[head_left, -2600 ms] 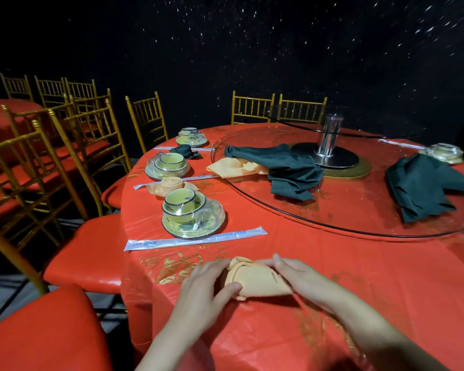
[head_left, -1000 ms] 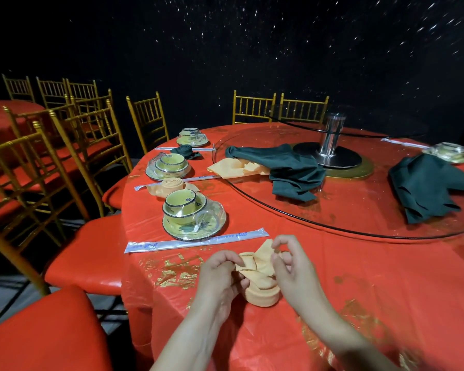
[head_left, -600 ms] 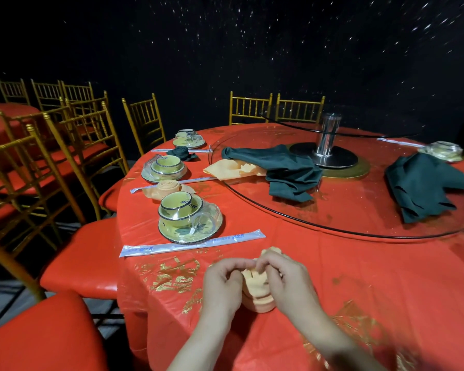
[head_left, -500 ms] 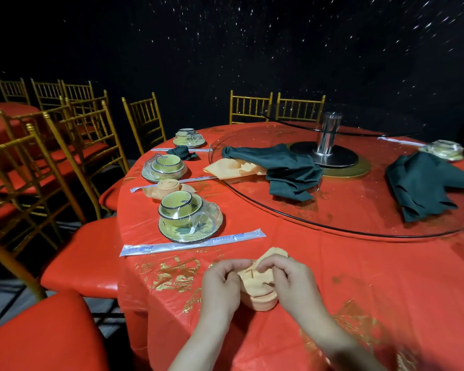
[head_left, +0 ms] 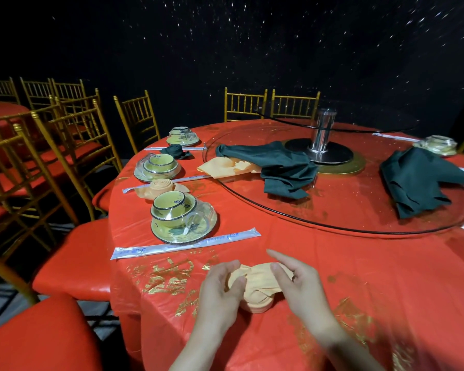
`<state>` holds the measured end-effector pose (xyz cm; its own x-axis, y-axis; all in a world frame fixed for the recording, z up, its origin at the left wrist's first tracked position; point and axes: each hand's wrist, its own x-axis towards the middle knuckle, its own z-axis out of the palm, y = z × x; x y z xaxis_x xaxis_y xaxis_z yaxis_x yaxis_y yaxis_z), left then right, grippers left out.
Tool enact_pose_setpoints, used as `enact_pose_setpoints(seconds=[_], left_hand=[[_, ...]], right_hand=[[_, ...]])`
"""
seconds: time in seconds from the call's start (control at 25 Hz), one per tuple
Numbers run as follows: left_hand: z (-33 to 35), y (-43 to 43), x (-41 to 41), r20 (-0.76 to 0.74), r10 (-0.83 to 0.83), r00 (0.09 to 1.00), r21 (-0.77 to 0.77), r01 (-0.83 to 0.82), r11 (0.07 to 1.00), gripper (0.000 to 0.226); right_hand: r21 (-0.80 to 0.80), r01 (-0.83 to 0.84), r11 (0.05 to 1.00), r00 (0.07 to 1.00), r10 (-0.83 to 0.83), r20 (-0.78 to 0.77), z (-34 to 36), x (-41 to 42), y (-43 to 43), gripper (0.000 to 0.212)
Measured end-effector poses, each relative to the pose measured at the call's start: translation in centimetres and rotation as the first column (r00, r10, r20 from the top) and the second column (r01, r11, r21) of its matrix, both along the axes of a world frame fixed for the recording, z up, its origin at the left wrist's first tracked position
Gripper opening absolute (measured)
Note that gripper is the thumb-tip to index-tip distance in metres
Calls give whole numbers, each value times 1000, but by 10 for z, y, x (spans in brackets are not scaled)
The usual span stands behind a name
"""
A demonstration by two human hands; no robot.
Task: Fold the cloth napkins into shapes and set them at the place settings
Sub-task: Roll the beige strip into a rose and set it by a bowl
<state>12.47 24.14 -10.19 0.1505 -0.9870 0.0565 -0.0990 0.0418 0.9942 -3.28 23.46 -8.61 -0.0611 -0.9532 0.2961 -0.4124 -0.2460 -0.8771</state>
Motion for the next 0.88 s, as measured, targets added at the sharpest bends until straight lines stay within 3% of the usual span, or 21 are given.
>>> enact_pose_setpoints(seconds=[0.16, 0.32, 0.4, 0.48, 0.56, 0.64, 0.76, 0.88], left_hand=[[-7, -5, 15, -21, 35, 999, -3, -35, 999, 36], [-6, -6, 17, 275, -30, 961, -114, 64, 991, 13], [-8, -3, 19, 425, -38, 904, -167, 120, 979, 31], [-8, 1, 21, 485, -23, 874, -182, 126, 975, 39], [-5, 2, 21, 495, -16, 869, -203, 133, 970, 40], [-3, 0, 25, 432, -18, 902, -180, 105, 978, 35], [0, -3, 33, 314, 2, 949, -144, 46, 989, 28], [4, 2, 34, 308, 30, 951, -209, 36, 977, 35]], right_hand=[[66, 19, 998, 994, -12, -108, -10, -14, -1, 33], [95, 62, 993, 919, -20, -395, -11, -8, 4, 40], [-13, 93, 996, 830, -85, -552, -10, -6, 5, 50], [-288, -37, 957, 721, -173, -670, -10, -3, 5, 56], [-464, -374, 803, 654, -127, -745, -16, -8, 3, 41], [-452, -507, 734, 658, -9, -753, -12, -12, 3, 43], [-364, -495, 789, 675, 85, -733, -7, -12, 8, 50], [-310, -431, 847, 677, 76, -732, -7, -3, 11, 55]])
